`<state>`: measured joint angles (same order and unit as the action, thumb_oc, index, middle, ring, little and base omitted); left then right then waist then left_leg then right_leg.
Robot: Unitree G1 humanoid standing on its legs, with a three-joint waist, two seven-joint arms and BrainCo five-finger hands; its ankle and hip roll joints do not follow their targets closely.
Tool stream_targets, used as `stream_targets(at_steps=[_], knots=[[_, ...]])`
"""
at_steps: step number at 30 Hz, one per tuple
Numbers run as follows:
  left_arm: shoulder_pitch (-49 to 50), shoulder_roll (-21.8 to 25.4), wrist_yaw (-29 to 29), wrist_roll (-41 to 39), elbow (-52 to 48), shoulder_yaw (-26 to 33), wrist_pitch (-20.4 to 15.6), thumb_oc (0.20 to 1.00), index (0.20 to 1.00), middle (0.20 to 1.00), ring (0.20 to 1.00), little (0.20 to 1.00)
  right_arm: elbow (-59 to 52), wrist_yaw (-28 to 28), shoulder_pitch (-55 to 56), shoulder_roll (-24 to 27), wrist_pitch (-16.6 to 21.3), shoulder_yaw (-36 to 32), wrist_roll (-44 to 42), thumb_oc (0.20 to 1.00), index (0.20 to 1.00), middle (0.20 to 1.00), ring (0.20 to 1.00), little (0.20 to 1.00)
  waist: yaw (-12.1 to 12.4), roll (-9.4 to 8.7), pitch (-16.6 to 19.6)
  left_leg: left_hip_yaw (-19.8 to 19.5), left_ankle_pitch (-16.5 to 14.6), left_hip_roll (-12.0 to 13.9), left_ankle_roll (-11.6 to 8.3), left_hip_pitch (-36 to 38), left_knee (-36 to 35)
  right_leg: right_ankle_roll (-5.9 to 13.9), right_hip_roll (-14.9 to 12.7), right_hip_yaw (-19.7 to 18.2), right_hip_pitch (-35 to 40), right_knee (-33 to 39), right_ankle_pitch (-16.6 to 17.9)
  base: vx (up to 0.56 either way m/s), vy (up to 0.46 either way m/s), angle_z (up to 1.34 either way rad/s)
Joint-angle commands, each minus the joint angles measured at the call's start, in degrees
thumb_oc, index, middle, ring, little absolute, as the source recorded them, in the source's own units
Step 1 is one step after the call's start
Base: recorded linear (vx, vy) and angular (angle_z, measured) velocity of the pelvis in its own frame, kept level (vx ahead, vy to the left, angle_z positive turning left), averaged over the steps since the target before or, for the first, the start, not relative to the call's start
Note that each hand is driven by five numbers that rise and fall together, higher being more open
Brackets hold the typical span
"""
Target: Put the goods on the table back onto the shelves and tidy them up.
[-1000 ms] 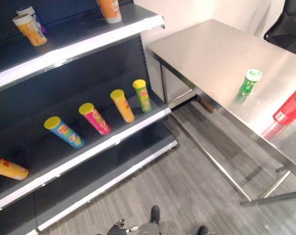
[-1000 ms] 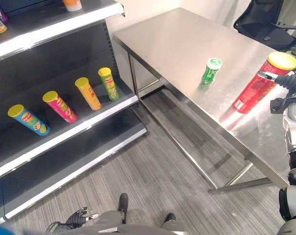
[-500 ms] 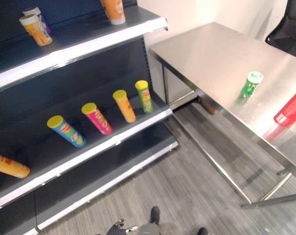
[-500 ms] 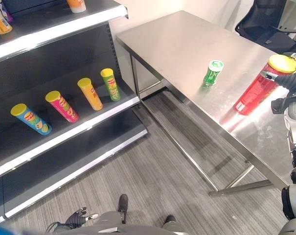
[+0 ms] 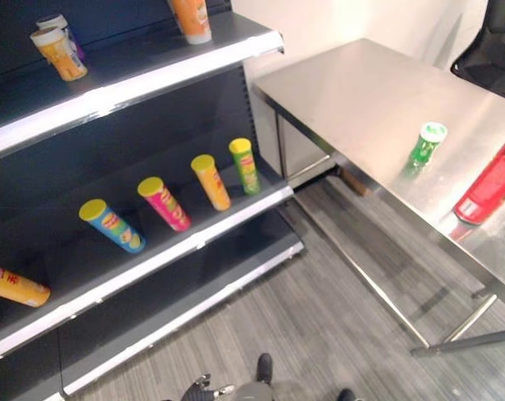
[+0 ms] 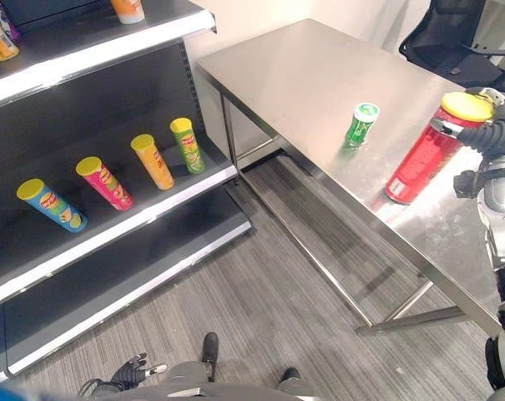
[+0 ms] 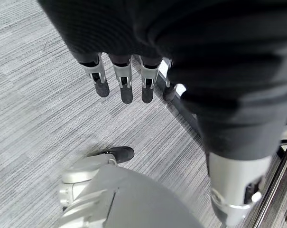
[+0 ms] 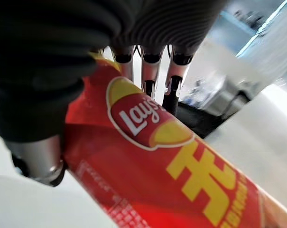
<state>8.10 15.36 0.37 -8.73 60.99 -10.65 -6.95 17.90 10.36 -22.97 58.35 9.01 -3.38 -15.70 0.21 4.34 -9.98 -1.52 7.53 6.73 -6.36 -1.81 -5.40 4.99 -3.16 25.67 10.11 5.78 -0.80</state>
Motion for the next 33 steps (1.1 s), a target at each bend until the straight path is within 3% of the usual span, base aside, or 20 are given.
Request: stream_targets(at_steps=[1, 4, 6, 12, 14, 16, 18, 20, 24, 27, 28, 30, 33], knots=[[-2.47, 2.35, 1.0, -0.38, 0.1, 0.0, -0.64, 1.0, 1.0, 1.0, 1.0, 1.0, -5.87, 1.86, -4.66, 0.52, 6.48, -2.29, 0.76, 0.2, 0.2, 0.2, 0.2, 0.2, 2.15, -3.5, 0.09, 6.47, -5.05, 4.11, -4.75, 6.63, 0.45, 1.41, -1.01, -3.05, -0.88, -0.78, -6.4, -0.01, -0.055, -0.09], [-2.15, 2.24, 0.97, -0.59, -0.41, 0.58, -0.69, 1.0, 1.0, 1.0, 1.0, 1.0, -10.15, 0.96, -4.28, -0.37, 6.78, -2.09, 1.63, 0.2, 0.2, 0.2, 0.2, 0.2, 2.54, -3.47, -0.03, 6.37, -4.65, 4.49, -5.05, 6.77, 0.6, 1.14, -0.72, -3.02, -0.61, -0.78, -6.72, -0.02, -0.049, -0.07], [-2.0, 1.64, 1.24, -1.44, -0.97, 1.3, -0.72, 1.0, 1.0, 1.0, 1.0, 1.0, -16.03, -0.62, -4.95, -1.73, 7.35, -0.38, 2.05, 0.2, 0.2, 0.2, 0.2, 0.2, 3.57, -3.03, -0.7, 5.32, -2.41, 5.34, -5.89, 5.53, 0.7, 0.8, -0.16, -2.31, -0.73, -0.78, -7.21, -0.08, -0.067, -0.02], [-2.83, 1.34, 1.23, -2.11, -1.88, 0.68, -1.0, 1.0, 1.0, 1.0, 1.0, 1.0, -19.48, -1.91, -6.37, -1.48, 7.39, 2.0, 2.53, 0.2, 0.2, 0.2, 0.2, 0.2, 4.5, -2.94, -2.03, 3.84, -0.28, 5.01, -6.22, 1.21, 1.64, 0.56, -0.96, 0.49, -1.39, -0.78, -7.23, -0.1, -0.011, 0.28], [-2.86, 1.18, 1.08, -2.36, -2.01, 0.78, -0.99, 1.0, 1.0, 1.0, 1.0, 1.0, -20.3, -2.07, -6.84, -0.61, 6.77, 3.86, 4.96, 0.2, 0.2, 0.2, 0.2, 0.2, 4.9, -2.82, -2.51, 7.5, -0.23, 7.01, -6.13, 0.83, 2.15, 0.54, -2.35, 3.18, -1.38, -0.78, -7.08, -0.07, 0.088, 0.7], [-2.72, 1.07, 1.14, -2.46, -1.95, 1.15, -1.01, 1.0, 1.0, 1.0, 1.0, 1.0, -20.2, -2.04, -6.77, -0.62, 6.41, 4.35, 5.74, 0.2, 0.2, 0.2, 0.2, 0.2, 4.78, -2.68, -2.38, 8.66, 0.03, 8.01, -6.17, 1.35, 1.87, 0.65, -2.8, 3.77, -1.37, -0.78, -6.81, -0.02, 0.125, 0.8], [-2.78, 0.97, 1.77, -2.96, -1.23, 2.35, -1.11, 1.0, 1.0, 1.0, 1.0, 1.0, -20.87, -2.15, -5.25, -1.43, 5.96, 3.97, 6.4, 0.2, 0.2, 0.2, 0.2, 0.2, 4.09, -2.38, -2.17, 11.94, 2.7, 12.44, -7.05, 2.86, 1.53, 1.25, -4.79, 6.13, -1.07, -0.87, -5.42, 0.0, 0.219, 0.75], [-2.57, 1.13, 1.85, -3.18, -1.22, 3.06, -1.14, 1.0, 1.0, 1.0, 1.0, 1.0, -21.56, -2.39, -3.67, -1.47, 5.6, 3.26, 6.78, 0.2, 0.2, 0.2, 0.2, 0.2, 3.44, -2.05, -1.71, 13.08, 4.64, 14.83, -8.33, 4.05, 1.23, 1.93, -5.66, 6.38, -0.41, -1.16, -6.02, 0.05, 0.216, 0.72], [-2.16, 1.32, 1.77, -3.39, -1.62, 3.73, -1.08, 1.0, 1.0, 1.0, 1.0, 1.0, -22.61, -2.93, -0.57, -1.62, 5.27, 0.91, 6.9, 0.2, 0.2, 0.2, 0.2, 0.2, 2.72, -1.43, -0.94, 14.88, 5.8, 16.54, -8.64, 5.4, 1.14, 2.76, -7.63, 8.02, -0.62, -2.24, -4.93, 0.0, 0.266, 0.57], [-2.12, 1.55, 1.23, -2.09, -0.51, 3.73, -0.39, 1.0, 1.0, 1.0, 1.0, 1.0, -23.07, -3.2, 2.16, -3.38, 4.62, -1.57, 7.42, 0.2, 0.2, 0.2, 0.2, 0.2, 2.49, -1.23, 0.47, 16.26, 0.34, 15.24, -8.05, 5.96, 1.2, 4.35, -10.55, 9.48, -0.7, -4.17, -3.34, 0.03, 0.376, 0.79], [-2.29, 1.94, 0.74, -1.11, -0.3, 3.25, 0.0, 1.0, 1.0, 1.0, 1.0, 1.0, -24.12, -3.33, 4.21, -4.66, 4.08, -3.21, 7.86, 0.2, 0.2, 0.2, 0.2, 0.2, 2.79, -2.04, 0.67, 16.44, -2.68, 12.95, -6.71, 5.65, 2.48, 5.34, -13.5, 10.47, -0.11, -5.72, -2.31, 0.06, 0.512, 0.71], [-2.75, 2.02, 0.49, 0.2, 0.36, 3.15, 0.29, 1.0, 1.0, 1.0, 1.0, 1.0, -24.61, -3.51, 6.2, -6.2, 3.33, -4.21, 9.31, 0.2, 0.2, 0.2, 0.2, 0.2, 2.97, -3.05, 1.04, 16.21, -5.62, 10.09, -5.04, 5.84, 2.42, 6.78, -16.75, 11.25, 0.32, -6.93, -0.68, 0.05, 0.499, 0.82], [-3.29, 3.31, 0.21, 1.83, 0.48, 3.71, 0.45, 1.0, 1.0, 1.0, 1.0, 1.0, -26.13, -3.35, 8.13, -8.67, 2.45, -5.51, 11.69, 0.2, 0.2, 0.2, 0.2, 0.2, 3.39, -5.29, 1.39, 15.84, -9.69, 2.78, -0.61, 6.42, 1.35, 9.2, -23.81, 11.37, -0.88, -10.94, 3.53, 0.04, 0.52, 0.36]])
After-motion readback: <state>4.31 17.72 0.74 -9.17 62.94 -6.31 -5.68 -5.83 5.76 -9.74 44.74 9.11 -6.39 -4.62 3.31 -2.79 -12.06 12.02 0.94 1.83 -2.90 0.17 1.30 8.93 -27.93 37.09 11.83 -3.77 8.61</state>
